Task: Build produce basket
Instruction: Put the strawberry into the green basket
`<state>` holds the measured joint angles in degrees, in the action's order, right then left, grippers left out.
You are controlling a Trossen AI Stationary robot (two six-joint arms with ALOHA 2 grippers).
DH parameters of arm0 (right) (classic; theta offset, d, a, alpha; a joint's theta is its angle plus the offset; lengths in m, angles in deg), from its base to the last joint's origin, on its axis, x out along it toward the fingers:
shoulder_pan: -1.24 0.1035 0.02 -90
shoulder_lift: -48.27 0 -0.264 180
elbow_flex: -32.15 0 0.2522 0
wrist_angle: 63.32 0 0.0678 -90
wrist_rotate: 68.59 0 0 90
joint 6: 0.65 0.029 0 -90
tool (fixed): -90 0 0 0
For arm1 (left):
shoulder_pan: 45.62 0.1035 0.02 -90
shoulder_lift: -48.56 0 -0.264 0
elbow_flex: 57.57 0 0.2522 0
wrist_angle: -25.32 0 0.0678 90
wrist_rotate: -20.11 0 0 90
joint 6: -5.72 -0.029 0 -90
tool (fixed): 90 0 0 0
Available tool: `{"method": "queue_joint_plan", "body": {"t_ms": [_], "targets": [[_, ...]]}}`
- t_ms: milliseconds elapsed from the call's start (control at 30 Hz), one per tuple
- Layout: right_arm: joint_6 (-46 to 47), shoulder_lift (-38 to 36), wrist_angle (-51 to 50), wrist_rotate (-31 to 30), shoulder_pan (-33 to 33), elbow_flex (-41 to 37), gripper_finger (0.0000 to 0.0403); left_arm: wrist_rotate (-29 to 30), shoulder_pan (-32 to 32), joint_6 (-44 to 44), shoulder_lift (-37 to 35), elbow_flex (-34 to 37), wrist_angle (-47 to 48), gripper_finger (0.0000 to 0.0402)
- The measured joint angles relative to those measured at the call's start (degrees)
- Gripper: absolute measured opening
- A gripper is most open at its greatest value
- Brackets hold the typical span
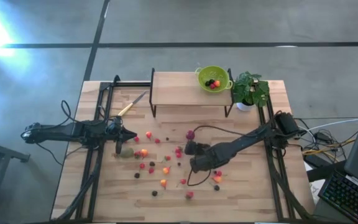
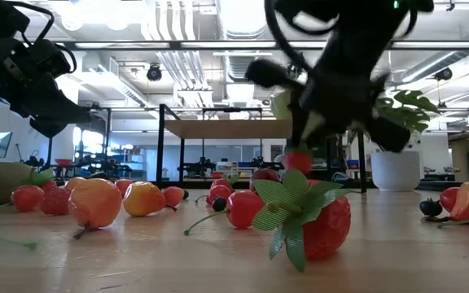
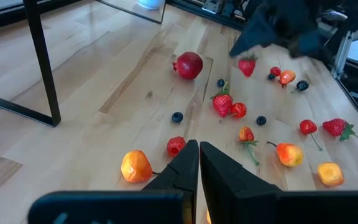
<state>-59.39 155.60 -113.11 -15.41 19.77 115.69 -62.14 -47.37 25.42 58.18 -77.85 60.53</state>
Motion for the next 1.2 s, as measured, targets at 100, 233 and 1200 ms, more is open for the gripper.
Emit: {"method": "queue_joint_plan", "body": {"t_ms": [100, 233, 1200], "targets": [[5.1, -3.8, -1.0, -1.7, -1.3, 0.0, 0.0008, 0.0, 0.0, 0.0, 0.0, 0.0, 0.0, 0.0021], [9.5, -9.2, -1.2, -2.3, -4.1, 0.0, 0.0008, 0.0, 0.0, 0.0, 0.0, 0.0, 0.0, 0.0021], [33.3, -29.4, 0.8, 5.1, -43.3, 1.3, 0.0008, 0.0, 0.0, 0.0, 0.0, 0.0, 0.0, 0.0021]]}}
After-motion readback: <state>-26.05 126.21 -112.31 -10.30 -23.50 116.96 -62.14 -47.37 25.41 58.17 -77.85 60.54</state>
